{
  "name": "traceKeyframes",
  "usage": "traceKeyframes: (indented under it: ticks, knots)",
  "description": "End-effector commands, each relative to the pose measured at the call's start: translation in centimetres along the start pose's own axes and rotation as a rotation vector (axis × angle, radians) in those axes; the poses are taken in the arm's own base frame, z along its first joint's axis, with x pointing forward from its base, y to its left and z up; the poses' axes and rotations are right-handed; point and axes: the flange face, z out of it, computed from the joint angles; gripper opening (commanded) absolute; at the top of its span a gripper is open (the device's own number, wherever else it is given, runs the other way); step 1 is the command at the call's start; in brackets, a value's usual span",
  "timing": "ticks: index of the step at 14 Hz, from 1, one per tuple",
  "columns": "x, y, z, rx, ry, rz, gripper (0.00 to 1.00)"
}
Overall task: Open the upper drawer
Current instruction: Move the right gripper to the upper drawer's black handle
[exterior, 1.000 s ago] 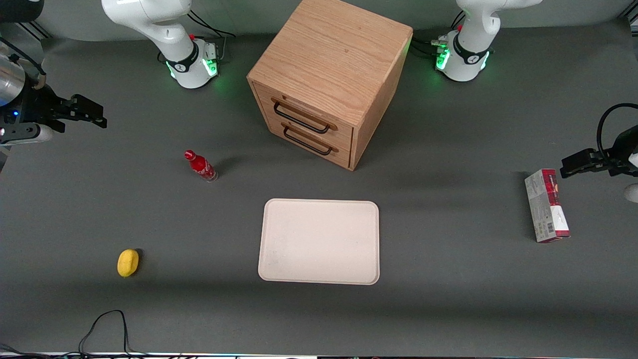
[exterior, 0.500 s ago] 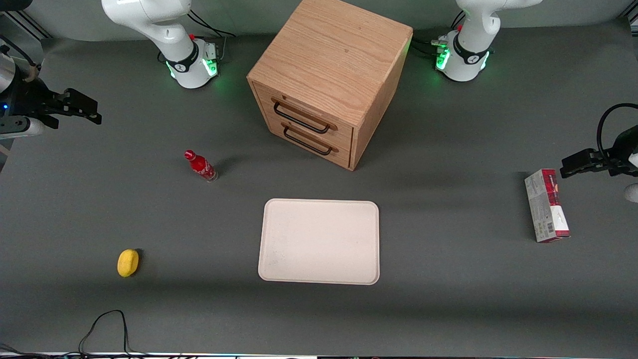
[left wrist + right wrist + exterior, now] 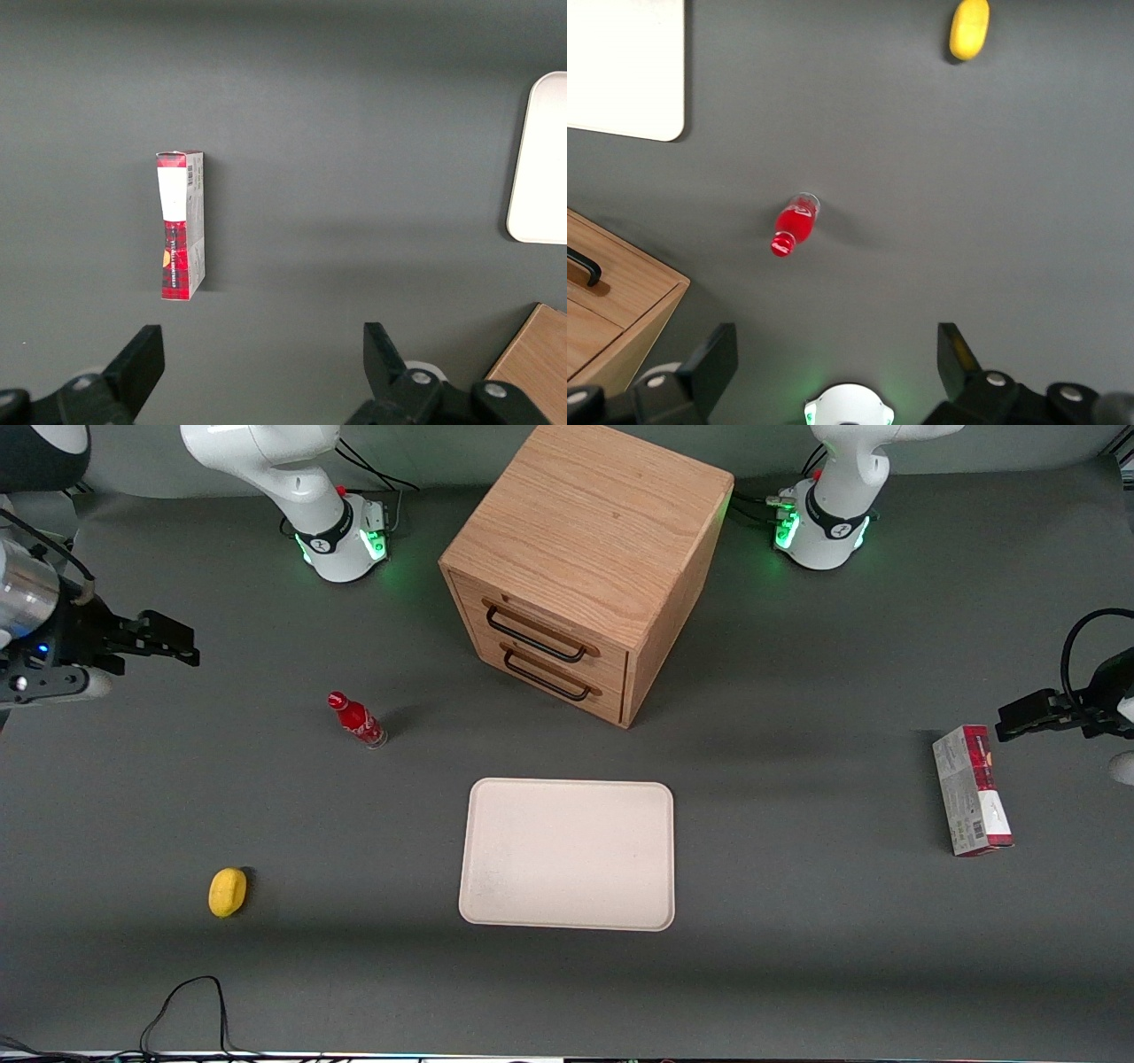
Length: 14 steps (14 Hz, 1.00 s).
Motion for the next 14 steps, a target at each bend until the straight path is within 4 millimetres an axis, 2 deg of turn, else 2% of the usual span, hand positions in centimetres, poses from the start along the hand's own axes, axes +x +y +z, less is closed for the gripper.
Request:
traceKeyframes:
  ticks: [1,3,5,7,9,11,14]
  knots:
    - [2.2,-6.3,0.2,-0.024,-0.013,-0.094,1.00]
    - [1.8,-12.1,0.8,-0.042,-0.027,-0.195,1.00]
    - [2.2,-15.6,2.1,-0.031,-0.046,-0.270,1.00]
    - [3.2,-19.6,2.6,0.010,-0.043,-0.359,1.00]
    - [4.8,-24.2,3.3,0.041,-0.031,-0.565,1.00]
    - [6.3,-27.1,5.3,0.055,-0.038,-0.686,1.00]
    - [8.2,-29.9,7.6,0.097,0.004,-0.773,1.00]
